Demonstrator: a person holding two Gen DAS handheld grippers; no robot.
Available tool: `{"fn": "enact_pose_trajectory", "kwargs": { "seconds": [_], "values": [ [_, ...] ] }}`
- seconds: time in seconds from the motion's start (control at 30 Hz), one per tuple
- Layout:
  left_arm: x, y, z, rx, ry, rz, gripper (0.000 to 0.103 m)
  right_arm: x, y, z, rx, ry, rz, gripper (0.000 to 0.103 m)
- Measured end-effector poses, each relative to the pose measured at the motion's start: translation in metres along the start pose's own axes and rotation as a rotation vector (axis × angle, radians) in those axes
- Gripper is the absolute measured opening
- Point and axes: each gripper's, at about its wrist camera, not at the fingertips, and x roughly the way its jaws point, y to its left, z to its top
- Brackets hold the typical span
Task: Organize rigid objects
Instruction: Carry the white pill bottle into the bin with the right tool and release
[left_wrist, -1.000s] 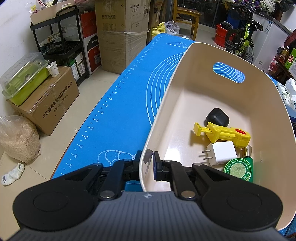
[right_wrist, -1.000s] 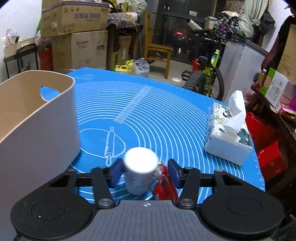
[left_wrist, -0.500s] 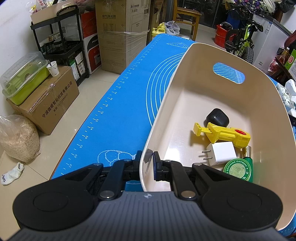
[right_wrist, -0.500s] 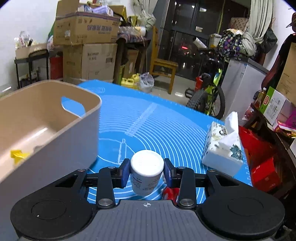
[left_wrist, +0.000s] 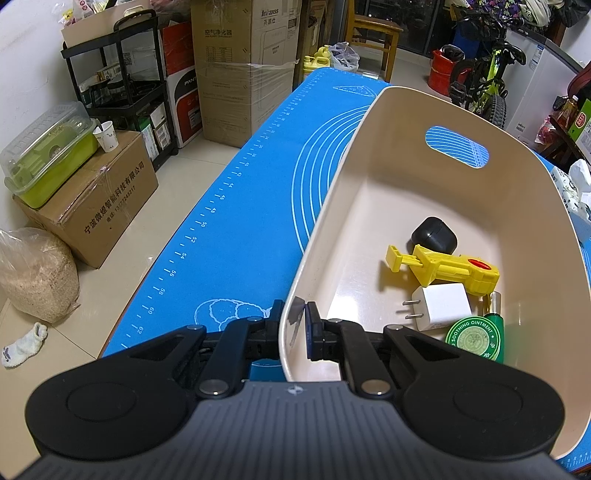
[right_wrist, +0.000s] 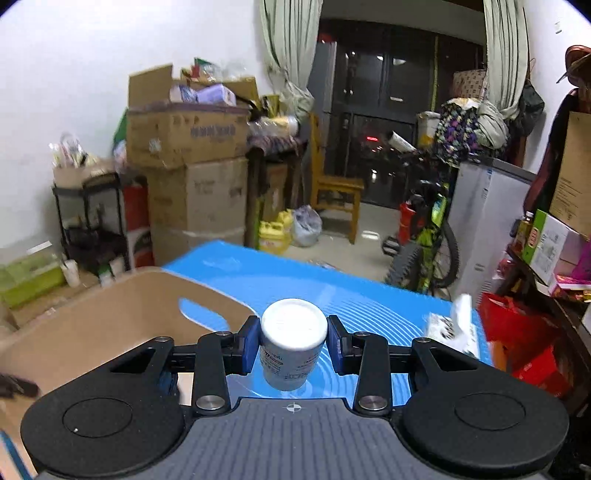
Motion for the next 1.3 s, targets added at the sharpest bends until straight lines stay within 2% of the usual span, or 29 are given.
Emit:
{"fn": "enact_pose_trajectory", "kwargs": {
  "seconds": [0.2,0.37,0.63,0.93,1.07,1.23,1.3],
  "values": [
    [0.000,0.000,0.000,0.006,-0.001,0.003,0.013,-0.004,0.031,0.014,0.021,-0.028,0.076,0.045],
    [0.000,0.000,0.000,0.005,0.000,0.002,0.013,0.000,0.058,0.010,0.045,0.022,0.139,0.045],
    [0.000,0.000,0.000,0.008,-0.001,0.003,0.013,0.023,0.100,-0.015,-0.009,0.204,0.214,0.045],
    [0.000,0.000,0.000,0.006,-0.001,0.002,0.013,0.040,0.118,-0.045,-0.060,0.373,0.245,0.045],
    [0.000,0.001,0.000,0.006,0.000,0.003,0.013,0.033,0.114,-0.045,-0.057,0.355,0.258,0.051],
    [0.000,0.000,0.000,0.007,0.000,0.003,0.013,0.024,0.097,-0.033,-0.026,0.308,0.252,0.053],
    [0.000,0.000,0.000,0.006,0.001,0.003,0.013,0.017,0.085,-0.027,-0.007,0.281,0.235,0.063]
  ]
}}
